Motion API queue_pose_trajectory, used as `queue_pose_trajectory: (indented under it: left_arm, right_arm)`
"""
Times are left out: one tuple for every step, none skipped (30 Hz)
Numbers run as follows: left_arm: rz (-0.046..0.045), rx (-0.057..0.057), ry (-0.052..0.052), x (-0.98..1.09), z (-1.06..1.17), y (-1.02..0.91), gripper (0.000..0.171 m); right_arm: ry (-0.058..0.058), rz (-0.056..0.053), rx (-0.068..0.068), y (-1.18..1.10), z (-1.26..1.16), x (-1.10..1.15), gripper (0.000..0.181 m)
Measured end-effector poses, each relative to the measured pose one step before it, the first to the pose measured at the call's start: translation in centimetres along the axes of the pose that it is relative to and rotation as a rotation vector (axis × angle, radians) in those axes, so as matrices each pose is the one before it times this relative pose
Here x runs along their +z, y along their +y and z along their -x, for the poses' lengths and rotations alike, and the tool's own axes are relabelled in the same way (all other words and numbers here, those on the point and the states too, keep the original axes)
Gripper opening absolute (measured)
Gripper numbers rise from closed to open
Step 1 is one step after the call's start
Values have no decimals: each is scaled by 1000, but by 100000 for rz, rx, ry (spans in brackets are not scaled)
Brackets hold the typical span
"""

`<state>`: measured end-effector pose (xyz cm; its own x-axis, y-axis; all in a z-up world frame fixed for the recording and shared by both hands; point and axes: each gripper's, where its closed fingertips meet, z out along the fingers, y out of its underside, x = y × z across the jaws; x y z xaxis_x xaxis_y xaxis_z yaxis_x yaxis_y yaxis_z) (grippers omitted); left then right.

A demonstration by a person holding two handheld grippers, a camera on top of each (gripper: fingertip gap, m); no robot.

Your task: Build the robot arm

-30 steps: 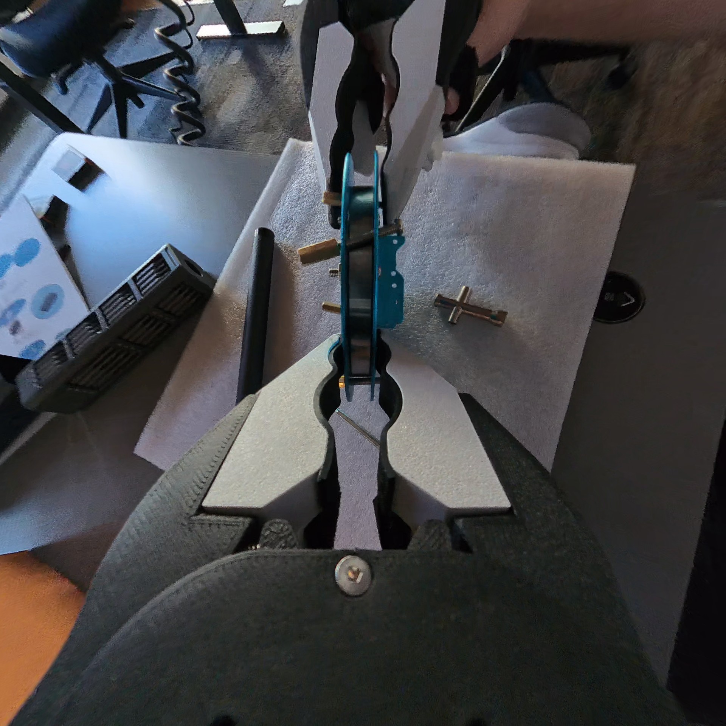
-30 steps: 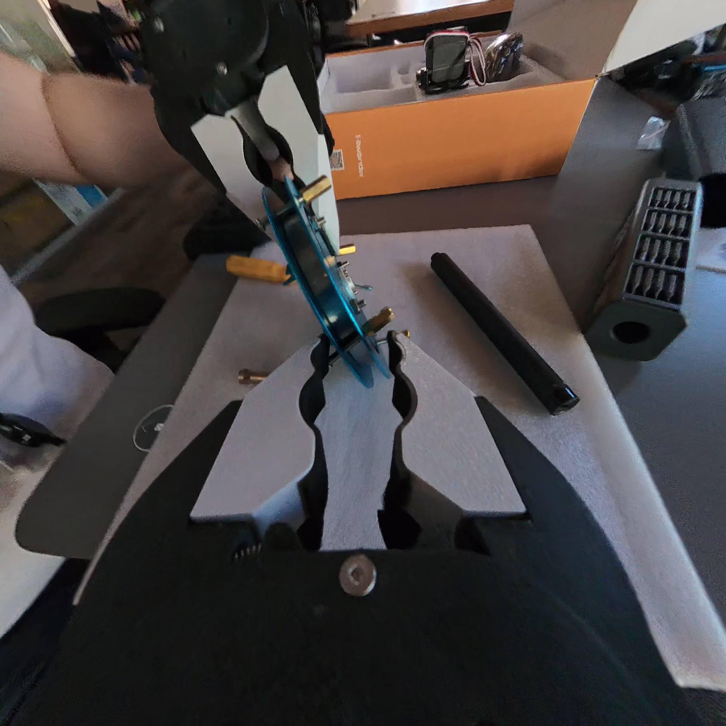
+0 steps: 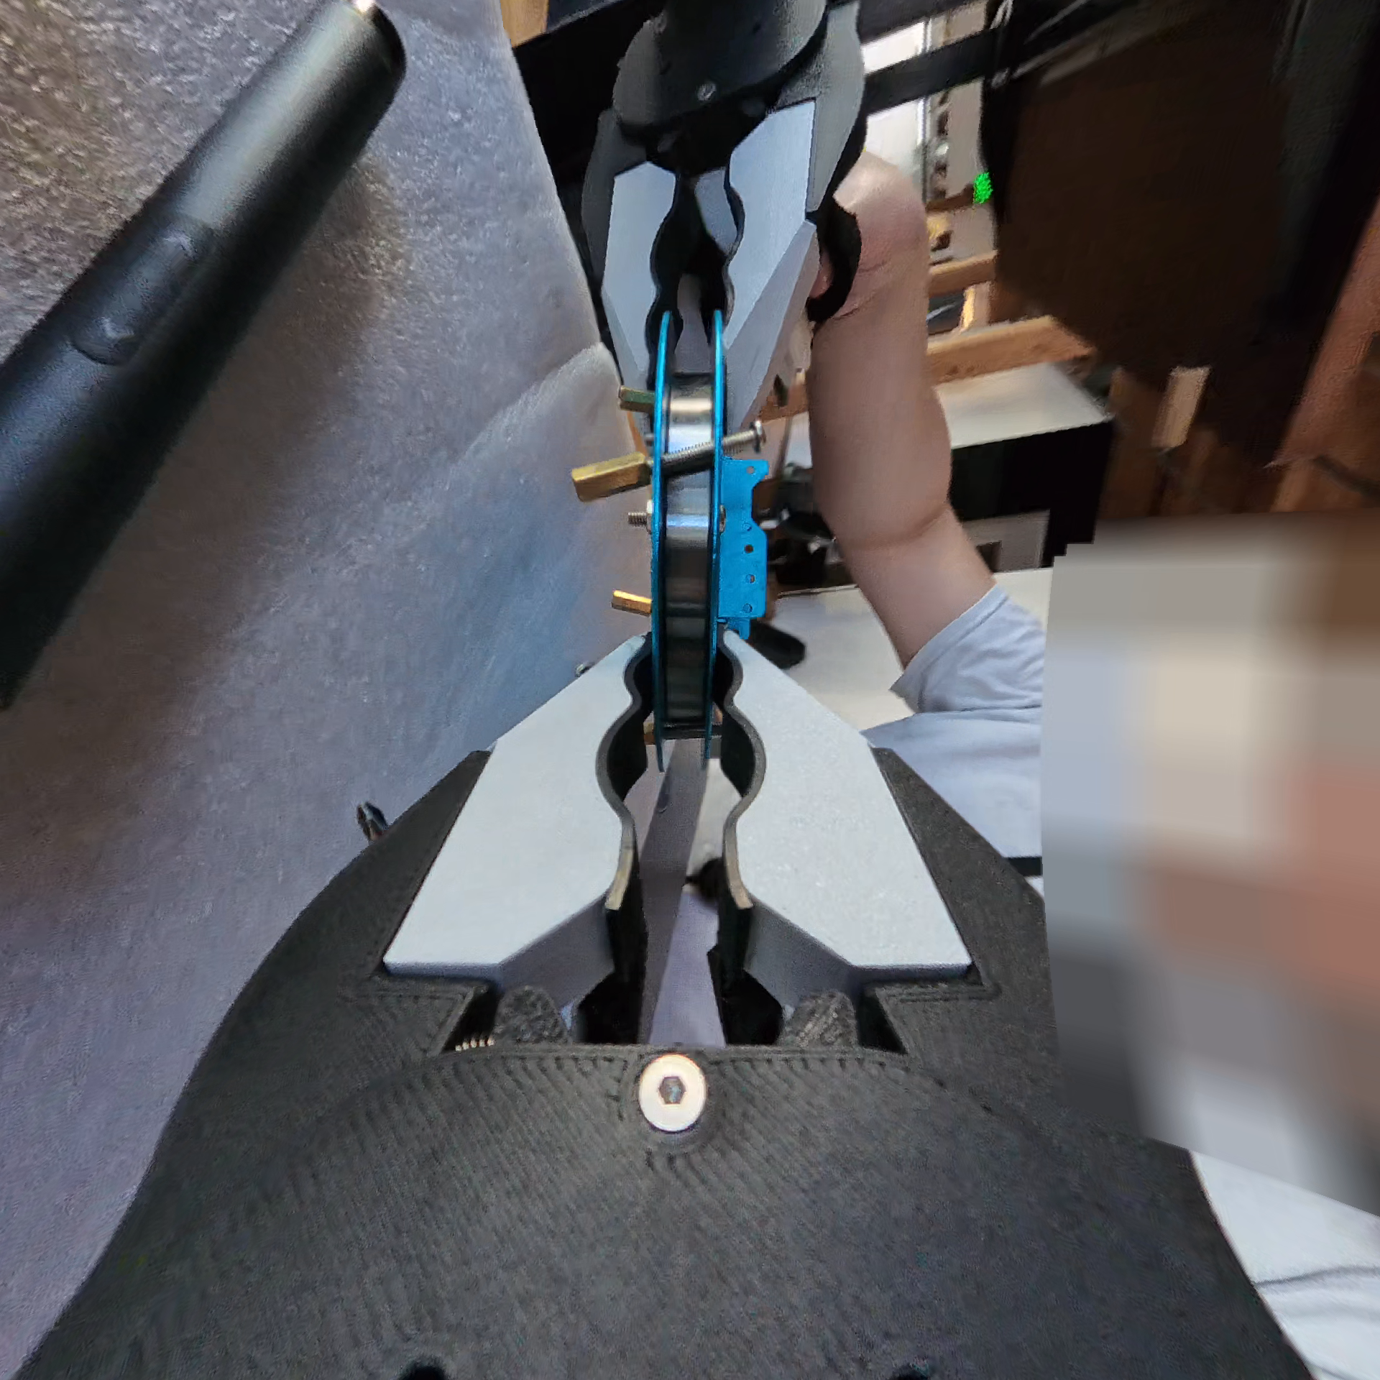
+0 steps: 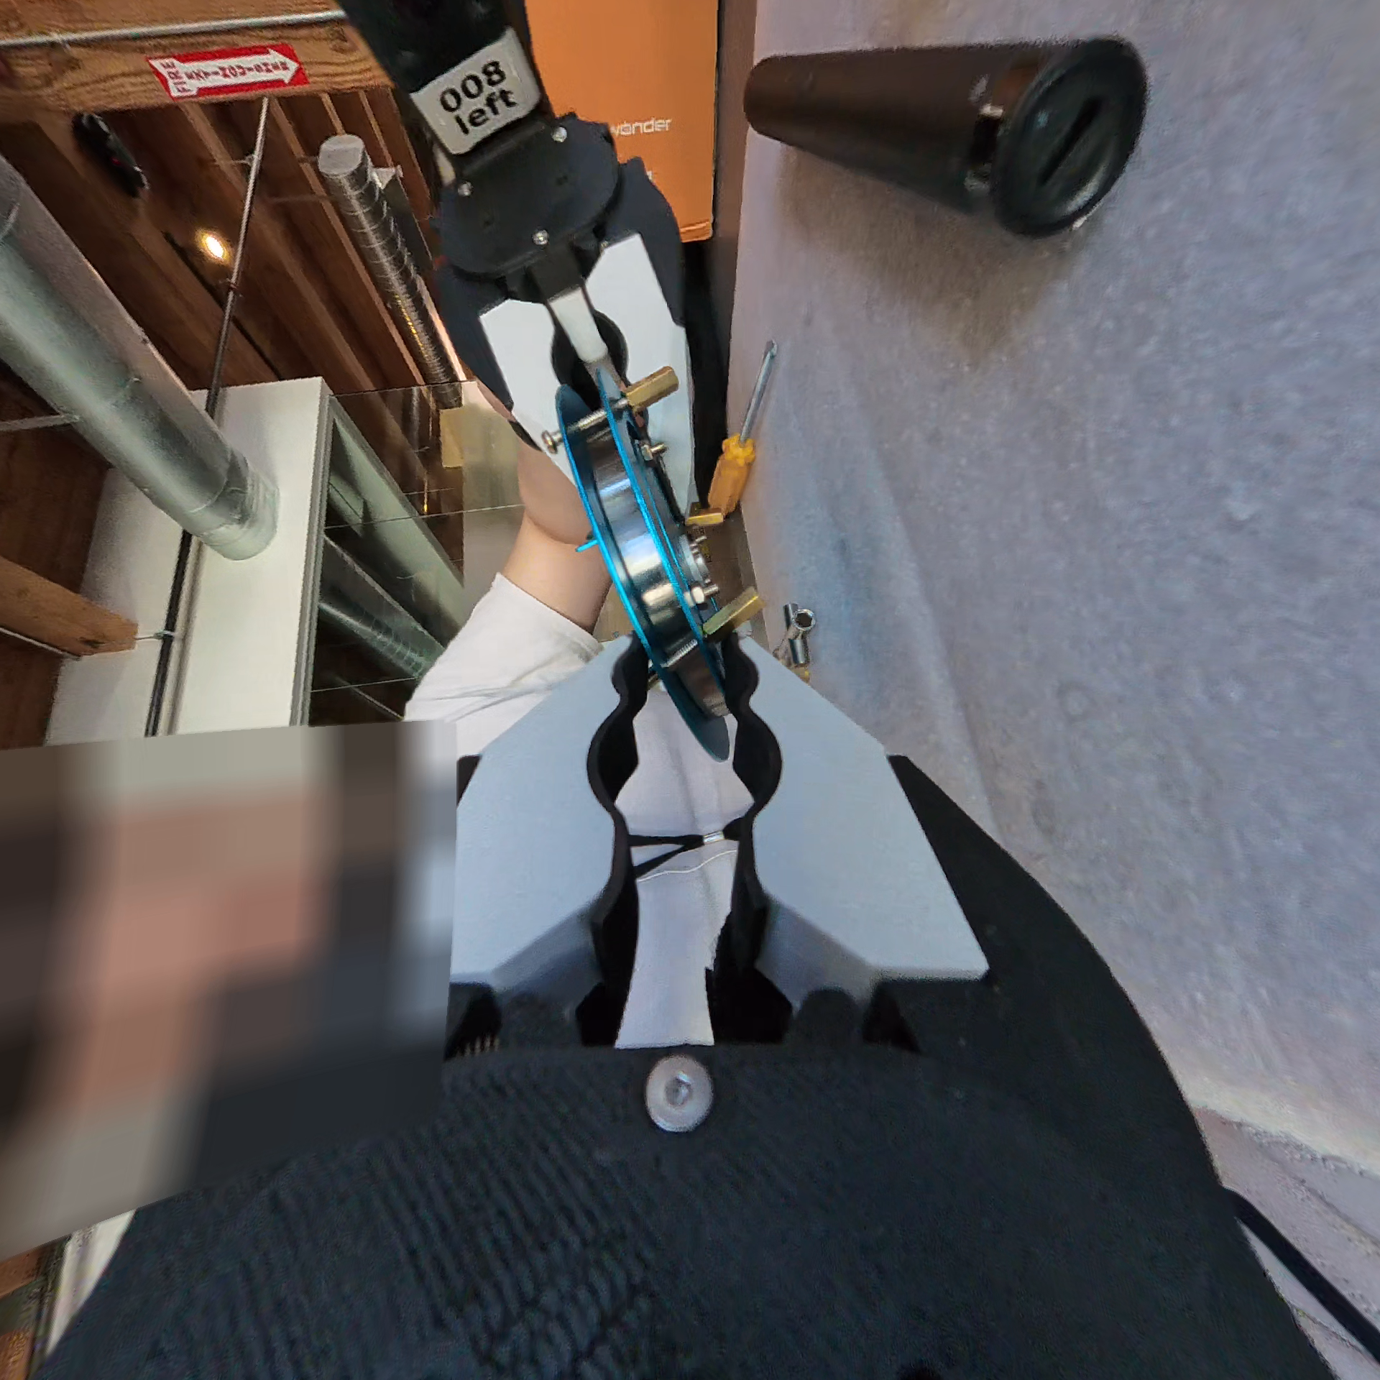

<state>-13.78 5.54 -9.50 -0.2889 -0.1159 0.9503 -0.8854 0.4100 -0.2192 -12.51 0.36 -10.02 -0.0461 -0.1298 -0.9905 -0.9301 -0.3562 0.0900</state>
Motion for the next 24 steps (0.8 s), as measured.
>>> queue_pose_trajectory:
  left_arm:
    - [-1587,-2434,1266,62,14,-283,12]
    - [-1141,-1956,552,148,58,-233,12]
    - [-586,-1304,-79,201,107,-148,12]
    - [-541,-1408,-440,211,152,-114,12]
    - [-815,-1985,-106,192,144,-89,12]
    - [-944,-1876,268,150,90,-42,12]
    - [-902,-1154,84,96,123,-10,12]
    - [-762,-847,-351,28,209,-4,12]
    - [-802,-697,-997,-4,319,-21,12]
    - [-733,-427,-1261,-31,374,-49,13]
    - [93,-468,-145,-6,233,34,13]
    - [200,-1095,554,2,118,47,13]
    - [-553,-1175,-204,19,195,-55,13]
    - [-858,-355,-1321,39,337,-89,14]
    - [-555,-215,-1219,48,338,-65,15]
    - [-194,-476,-329,26,206,-24,15]
    - [-39,1,458,-4,51,-8,15]
    - [-71,32,44,-25,34,4,15]
    - [-377,-96,-671,-35,69,-28,16]
    - [-390,295,-1080,-56,56,-28,16]
    - [-499,701,-1428,-78,69,-47,17]
    - [-801,613,-1786,-97,93,-85,19]
    - [-693,70,-1317,-100,22,-79,22]
    - [-525,-617,-573,-100,-68,-70,27]
  right_arm:
    - [292,395,860,-243,20,-283,19]
    - [812,607,972,-225,-82,-299,19]
    - [1101,947,1186,-177,-189,-257,19]
    - [1157,1037,1446,-108,-267,-205,19]
    - [658,495,1645,-150,-248,-161,19]
    - [238,206,1239,-159,-176,-111,19]
    - [132,730,997,-58,-133,-34,19]
    - [678,435,689,-74,-197,34,19]
    - [1163,-38,294,-154,-239,61,20]
    - [1231,-279,92,-190,-265,56,20]
    - [138,350,147,-94,-98,72,20]
    - [-190,281,16,-107,-69,32,19]
    - [406,-277,-41,-155,-157,-17,19]
    - [858,-573,-398,-202,-219,-28,20]
    - [522,-490,107,-159,-198,9,19]
    - [144,-172,58,-66,-69,20,19]
    - [319,568,-708,66,18,-10,19]
    - [491,64,-356,-10,-32,26,19]
    - [1062,-132,-84,-27,-133,55,20]
    - [541,-409,-144,-73,-48,45,20]
    - [114,-543,-276,-102,25,9,20]
    - [315,-446,-141,-107,-14,-11,20]
    - [753,-377,-312,-95,-100,-23,20]
    - [901,-148,-872,-49,-83,-11,20]
